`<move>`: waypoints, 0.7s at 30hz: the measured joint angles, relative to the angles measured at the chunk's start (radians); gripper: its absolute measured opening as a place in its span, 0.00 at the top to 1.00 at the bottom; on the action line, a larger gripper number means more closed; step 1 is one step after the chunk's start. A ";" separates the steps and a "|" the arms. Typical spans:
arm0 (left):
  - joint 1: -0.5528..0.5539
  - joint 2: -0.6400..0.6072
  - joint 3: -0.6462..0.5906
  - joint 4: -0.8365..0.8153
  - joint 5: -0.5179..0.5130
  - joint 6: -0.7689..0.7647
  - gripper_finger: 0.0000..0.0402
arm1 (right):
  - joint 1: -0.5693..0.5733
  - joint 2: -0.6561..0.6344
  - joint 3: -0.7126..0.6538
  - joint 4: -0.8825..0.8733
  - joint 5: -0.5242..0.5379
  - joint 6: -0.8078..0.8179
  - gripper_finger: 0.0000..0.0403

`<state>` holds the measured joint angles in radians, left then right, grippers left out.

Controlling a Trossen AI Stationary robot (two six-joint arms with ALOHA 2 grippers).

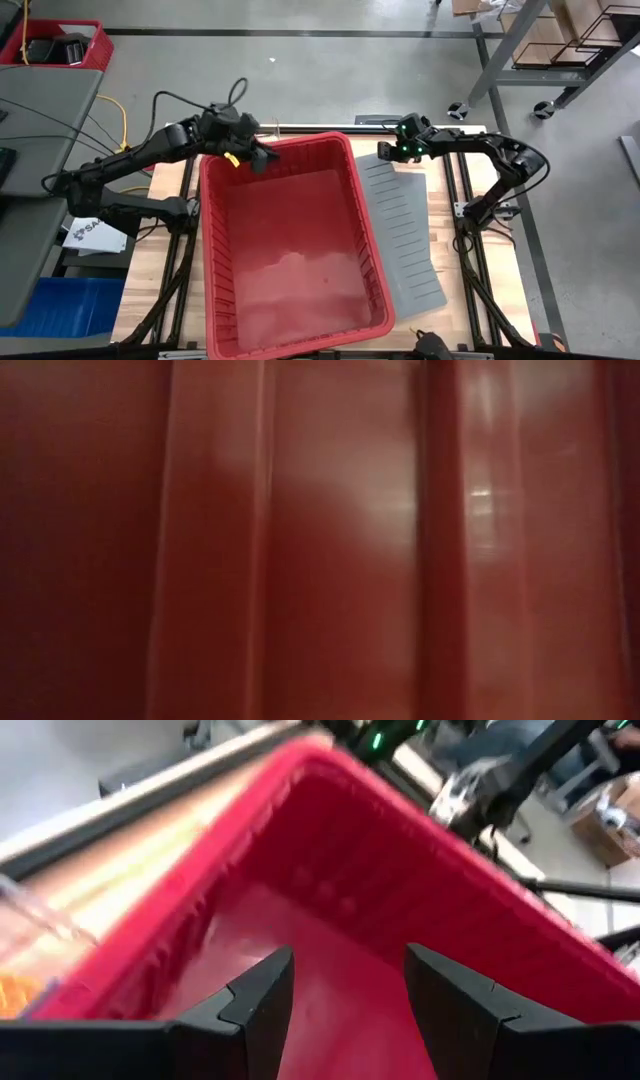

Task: Sort blocks
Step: Assemble the bin divider into the red bin

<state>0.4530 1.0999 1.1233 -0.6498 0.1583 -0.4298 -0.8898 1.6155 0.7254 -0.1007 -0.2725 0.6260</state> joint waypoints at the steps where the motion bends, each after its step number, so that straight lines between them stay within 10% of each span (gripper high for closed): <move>1: -0.011 0.002 0.000 -0.010 0.000 -0.011 0.54 | 0.000 -0.005 0.000 -0.001 -0.017 -0.009 0.60; 21: -0.058 0.013 0.000 -0.027 -0.013 -0.005 0.54 | 0.019 -0.014 0.000 0.000 -0.281 -0.129 0.69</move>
<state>0.3954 1.1126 1.1236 -0.6768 0.1452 -0.4347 -0.8706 1.6016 0.7250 -0.1011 -0.5534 0.4966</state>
